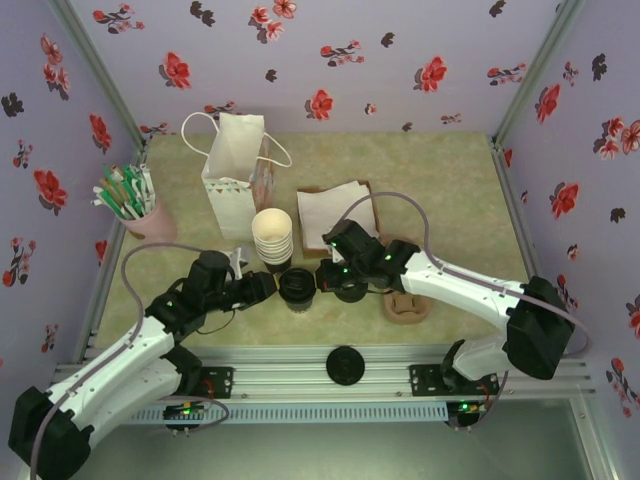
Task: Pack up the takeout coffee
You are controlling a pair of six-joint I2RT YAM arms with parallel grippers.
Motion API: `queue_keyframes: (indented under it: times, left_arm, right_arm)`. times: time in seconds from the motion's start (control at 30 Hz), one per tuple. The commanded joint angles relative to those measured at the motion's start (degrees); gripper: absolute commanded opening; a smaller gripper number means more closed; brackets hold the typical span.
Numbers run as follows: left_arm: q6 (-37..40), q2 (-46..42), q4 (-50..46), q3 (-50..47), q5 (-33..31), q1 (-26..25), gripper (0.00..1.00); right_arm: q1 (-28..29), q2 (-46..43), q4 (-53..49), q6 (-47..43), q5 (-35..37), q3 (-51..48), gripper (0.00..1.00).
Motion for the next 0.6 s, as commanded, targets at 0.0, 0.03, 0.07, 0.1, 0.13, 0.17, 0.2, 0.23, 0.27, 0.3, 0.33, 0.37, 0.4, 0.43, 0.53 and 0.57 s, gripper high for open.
queue_keyframes:
  times: [0.0,0.03,0.07,0.1,0.13,0.17,0.2,0.23,0.27,0.3,0.33,0.37,0.4,0.43,0.53,0.57]
  left_arm:
    - [-0.67,0.37,3.79,-1.21,2.9,0.97,0.23]
    - [-0.66,0.39,3.79,-1.37,2.91,0.98,0.22]
    - [-0.67,0.33,3.79,-1.5,2.9,1.05,0.21]
    - [-0.67,0.37,3.79,-1.7,2.86,1.07,0.2]
    - [-0.67,0.36,3.83,-1.76,2.91,1.07,0.2]
    - [-0.8,0.37,3.79,-1.93,2.91,1.07,0.2]
    - [-0.75,0.38,3.78,-2.0,2.97,1.07,0.2]
    - [-0.75,0.51,3.88,-2.12,2.99,1.01,0.19]
    - [-0.71,0.57,3.88,-2.27,3.07,1.02,0.19]
    - [-0.75,0.72,3.88,-2.38,3.07,1.07,0.18]
    - [-0.75,0.89,3.96,-2.56,3.07,1.07,0.18]
    - [-0.84,0.9,3.98,-2.69,3.08,1.03,0.17]
    - [-0.84,1.07,4.27,-2.86,3.08,1.07,0.17]
    - [-0.84,1.18,4.31,-3.05,3.17,1.07,0.17]
    - [-1.1,1.42,4.93,-3.59,3.25,1.07,0.16]
    - [-1.23,1.54,5.17,-3.78,3.35,1.03,0.16]
  right_arm:
    - [0.49,-0.23,2.91,2.39,-1.21,-0.98,0.0]
    - [0.58,-0.24,3.03,2.45,-1.29,-1.15,0.0]
    - [0.66,-0.23,3.09,2.59,-1.18,-1.27,0.0]
    - [0.76,-0.4,3.18,2.76,-1.2,-1.45,0.0]
    - [0.89,-0.37,3.33,2.87,-1.29,-1.56,0.0]
    - [0.99,-0.38,3.37,3.05,-1.29,-1.76,0.0]
    - [1.14,-0.48,3.46,3.13,-1.29,-1.77,0.0]
    - [1.34,-0.4,3.48,3.27,-1.29,-1.84,0.0]
    - [1.55,-0.34,3.56,3.42,-1.23,-1.91,0.0]
    - [1.78,-0.39,3.77,3.57,-1.07,-2.0,0.0]
    - [1.89,-0.38,3.93,3.75,-1.12,-2.17,0.0]
    - [2.05,-0.19,3.93,3.91,-1.12,-2.24,0.0]
    - [2.23,-0.1,4.17,4.08,-1.03,-2.35,0.0]
    - [2.33,-0.02,4.34,4.25,-0.99,-2.5,0.0]
    - [2.63,0.33,4.62,4.5,-0.89,-2.76,0.0]
    - [2.75,0.47,4.64,4.54,-0.77,-2.87,0.0]
